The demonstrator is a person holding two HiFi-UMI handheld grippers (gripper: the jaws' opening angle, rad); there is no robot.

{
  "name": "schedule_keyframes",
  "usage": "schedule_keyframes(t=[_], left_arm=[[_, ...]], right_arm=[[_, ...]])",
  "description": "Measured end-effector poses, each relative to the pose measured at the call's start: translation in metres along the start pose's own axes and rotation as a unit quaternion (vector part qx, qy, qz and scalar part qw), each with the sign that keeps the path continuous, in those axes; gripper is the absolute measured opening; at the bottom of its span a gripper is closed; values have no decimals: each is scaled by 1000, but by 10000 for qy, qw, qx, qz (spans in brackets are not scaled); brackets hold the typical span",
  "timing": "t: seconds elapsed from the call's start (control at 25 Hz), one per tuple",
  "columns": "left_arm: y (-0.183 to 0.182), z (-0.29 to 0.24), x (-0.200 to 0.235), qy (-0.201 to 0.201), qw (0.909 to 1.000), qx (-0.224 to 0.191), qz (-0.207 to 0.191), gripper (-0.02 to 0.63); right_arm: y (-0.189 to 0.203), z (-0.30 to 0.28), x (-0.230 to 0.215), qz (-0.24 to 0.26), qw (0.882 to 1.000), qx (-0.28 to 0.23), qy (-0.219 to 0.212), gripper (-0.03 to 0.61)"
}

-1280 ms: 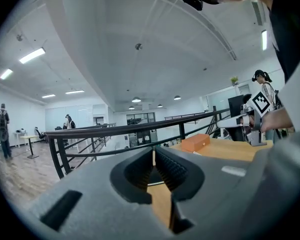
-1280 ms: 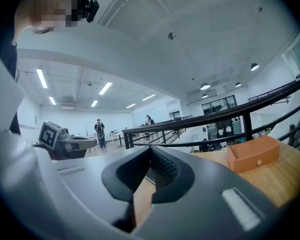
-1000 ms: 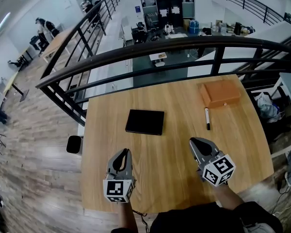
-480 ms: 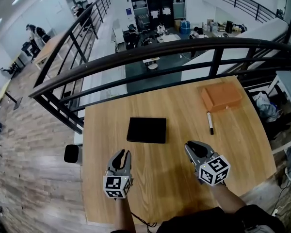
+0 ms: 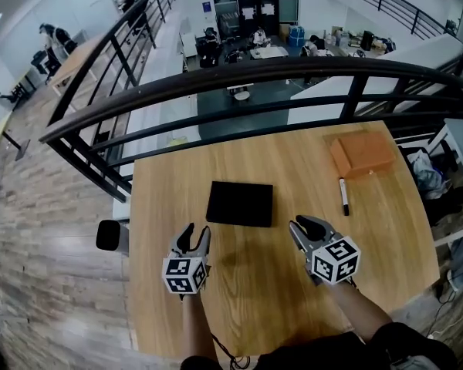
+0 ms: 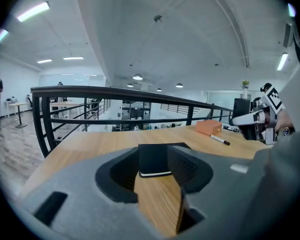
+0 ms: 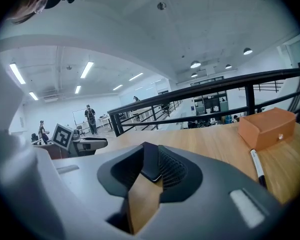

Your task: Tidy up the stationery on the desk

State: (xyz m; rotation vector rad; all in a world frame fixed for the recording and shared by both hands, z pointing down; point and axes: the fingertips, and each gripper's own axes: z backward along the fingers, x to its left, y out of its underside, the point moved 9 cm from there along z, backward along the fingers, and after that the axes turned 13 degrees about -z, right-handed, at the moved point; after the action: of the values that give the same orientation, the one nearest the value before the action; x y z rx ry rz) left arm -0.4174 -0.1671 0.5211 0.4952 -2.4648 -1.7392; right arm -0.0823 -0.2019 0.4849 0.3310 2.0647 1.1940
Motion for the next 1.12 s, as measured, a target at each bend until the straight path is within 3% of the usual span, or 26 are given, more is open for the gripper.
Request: schedule_keyframes(t=[0.48,0.96,1.12], left_arm=[[32,-64,11,324,9971,519,457,294],[42,-102,19,547,9927,961,489,344],[42,-107,13,723,9889,1281,217,350]], right_arm=[[22,-64,-23,-367,9972,617,193,110],[40,-110,-41,-710,9913,1034,400,163],[47,-120,-44,-705,9890,1214,474,171]])
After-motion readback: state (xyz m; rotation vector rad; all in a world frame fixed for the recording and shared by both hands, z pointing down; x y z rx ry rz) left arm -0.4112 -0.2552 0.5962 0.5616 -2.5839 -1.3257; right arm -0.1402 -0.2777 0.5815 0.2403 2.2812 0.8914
